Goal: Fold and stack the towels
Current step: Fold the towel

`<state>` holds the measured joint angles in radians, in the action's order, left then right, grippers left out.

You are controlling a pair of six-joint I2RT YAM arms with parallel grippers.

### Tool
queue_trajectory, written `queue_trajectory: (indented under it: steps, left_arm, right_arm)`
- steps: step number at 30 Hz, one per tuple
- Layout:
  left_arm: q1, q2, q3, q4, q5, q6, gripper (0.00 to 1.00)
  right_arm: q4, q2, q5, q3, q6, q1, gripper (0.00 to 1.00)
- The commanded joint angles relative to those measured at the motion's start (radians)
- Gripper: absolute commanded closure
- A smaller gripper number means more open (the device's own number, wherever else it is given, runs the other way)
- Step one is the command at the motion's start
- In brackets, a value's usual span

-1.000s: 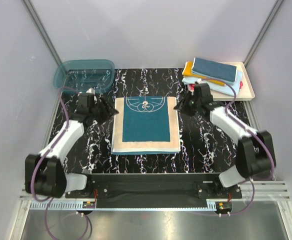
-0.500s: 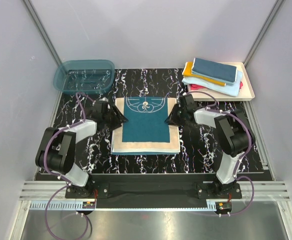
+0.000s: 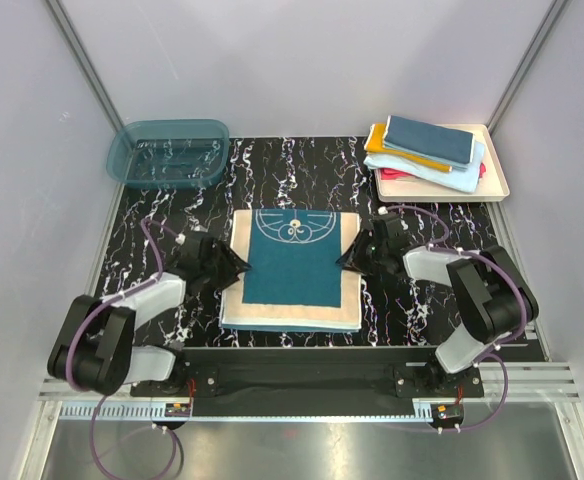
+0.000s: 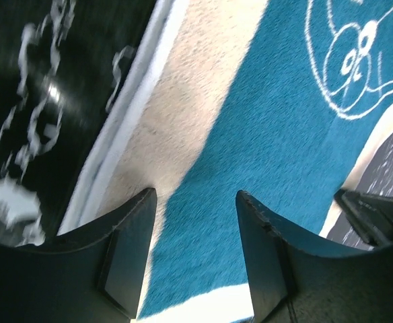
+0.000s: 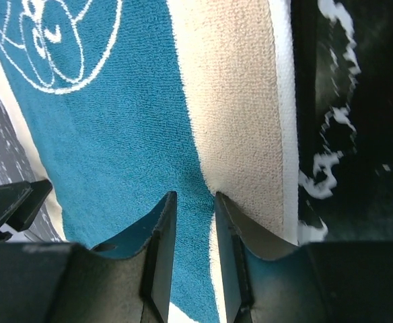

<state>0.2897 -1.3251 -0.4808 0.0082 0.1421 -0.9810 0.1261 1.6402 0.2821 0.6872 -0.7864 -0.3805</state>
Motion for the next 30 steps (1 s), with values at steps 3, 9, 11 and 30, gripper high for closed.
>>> queue_trajectory:
  steps: [3, 9, 11, 30]
  left_arm:
    - [0.005, 0.089, -0.054, -0.192, -0.065, 0.022, 0.42]
    - [0.003, 0.002, -0.353, -0.215, -0.059, 0.116, 0.4]
    - [0.002, -0.069, -0.428, -0.197, -0.05, 0.146, 0.43]
    - [0.003, -0.698, -0.7, 0.259, 0.248, 0.205, 0.73]
  right_arm:
    - [-0.226, -0.049, -0.047, 0.05, 0.056, 0.0, 0.63]
    - [-0.299, 0.013, -0.011, 0.384, 0.101, -0.001, 0.65]
    - [-0.264, 0.076, 0.021, 0.446, 0.096, -0.001, 0.73]
    - [0.27, 0.601, 0.217, 0.7, -0.085, -0.074, 1.0]
